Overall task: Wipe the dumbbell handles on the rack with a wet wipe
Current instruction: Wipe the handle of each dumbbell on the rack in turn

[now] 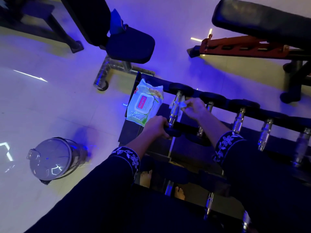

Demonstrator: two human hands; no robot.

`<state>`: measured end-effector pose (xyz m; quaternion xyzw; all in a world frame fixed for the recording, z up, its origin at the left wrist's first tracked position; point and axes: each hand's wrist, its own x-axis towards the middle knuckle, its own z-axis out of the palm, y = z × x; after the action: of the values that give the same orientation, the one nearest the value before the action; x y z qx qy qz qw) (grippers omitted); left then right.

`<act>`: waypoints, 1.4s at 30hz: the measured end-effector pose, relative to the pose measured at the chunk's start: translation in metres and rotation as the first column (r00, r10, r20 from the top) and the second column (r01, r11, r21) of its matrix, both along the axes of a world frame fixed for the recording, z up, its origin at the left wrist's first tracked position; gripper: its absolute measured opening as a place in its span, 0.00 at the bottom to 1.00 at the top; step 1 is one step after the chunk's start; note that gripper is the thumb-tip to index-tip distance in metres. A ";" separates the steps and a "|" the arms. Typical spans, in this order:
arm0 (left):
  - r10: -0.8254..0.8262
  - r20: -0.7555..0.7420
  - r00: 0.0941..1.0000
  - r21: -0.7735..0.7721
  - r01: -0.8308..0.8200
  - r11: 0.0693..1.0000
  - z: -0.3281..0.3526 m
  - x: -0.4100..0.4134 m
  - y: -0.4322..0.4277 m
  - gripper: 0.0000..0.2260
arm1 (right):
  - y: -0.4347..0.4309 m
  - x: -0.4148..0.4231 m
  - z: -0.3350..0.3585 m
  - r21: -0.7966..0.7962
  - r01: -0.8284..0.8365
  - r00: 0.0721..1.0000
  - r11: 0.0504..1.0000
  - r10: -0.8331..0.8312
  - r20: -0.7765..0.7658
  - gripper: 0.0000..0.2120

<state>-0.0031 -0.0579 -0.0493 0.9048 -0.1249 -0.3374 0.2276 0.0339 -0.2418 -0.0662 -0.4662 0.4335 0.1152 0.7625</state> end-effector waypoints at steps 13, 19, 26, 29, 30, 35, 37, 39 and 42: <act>0.023 -0.037 0.999 -0.013 -0.024 1.000 0.001 0.001 0.000 0.25 | 0.033 -0.018 0.002 -0.796 -0.164 0.967 0.583 0.253 -0.015 0.06; 0.022 -0.034 0.999 -0.013 -0.022 1.000 0.002 0.002 0.000 0.24 | 0.054 -0.046 -0.005 -0.925 -0.174 0.938 0.337 0.342 -0.052 0.08; 0.011 -0.015 1.000 -0.011 -0.012 1.000 0.000 0.001 0.001 0.25 | 0.068 -0.043 0.006 -0.885 -0.058 0.984 0.461 0.178 0.028 0.08; 0.015 -0.012 1.000 -0.012 -0.015 1.000 0.001 0.000 0.001 0.24 | 0.059 -0.021 0.013 -0.877 -0.045 0.992 0.478 0.128 0.019 0.08; 0.016 -0.010 1.000 -0.015 -0.016 1.000 0.001 0.000 0.001 0.24 | 0.054 -0.015 0.012 -0.863 -0.051 0.994 0.503 0.110 0.006 0.08; 0.009 -0.011 1.000 -0.009 -0.009 1.000 0.002 0.001 0.001 0.24 | 0.045 -0.024 -0.001 -0.448 -0.018 1.000 0.894 0.013 -0.016 0.07; 0.001 -0.003 1.000 -0.004 -0.001 1.000 0.000 0.002 0.002 0.24 | 0.040 -0.032 -0.010 -0.149 0.055 0.998 0.987 -0.061 -0.032 0.11; 0.005 -0.003 1.000 -0.001 -0.005 1.000 -0.002 0.001 0.002 0.24 | 0.034 -0.019 -0.009 -0.081 0.120 0.992 0.989 -0.123 -0.035 0.09; 0.017 -0.010 1.000 -0.005 -0.017 1.000 -0.002 0.001 0.002 0.24 | 0.017 0.014 -0.014 -0.170 0.143 0.976 0.975 -0.168 -0.139 0.13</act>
<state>-0.0023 -0.0563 -0.0513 0.9035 -0.1170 -0.3398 0.2335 0.0484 -0.2248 -0.0803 -0.4799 0.5338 0.0554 0.6941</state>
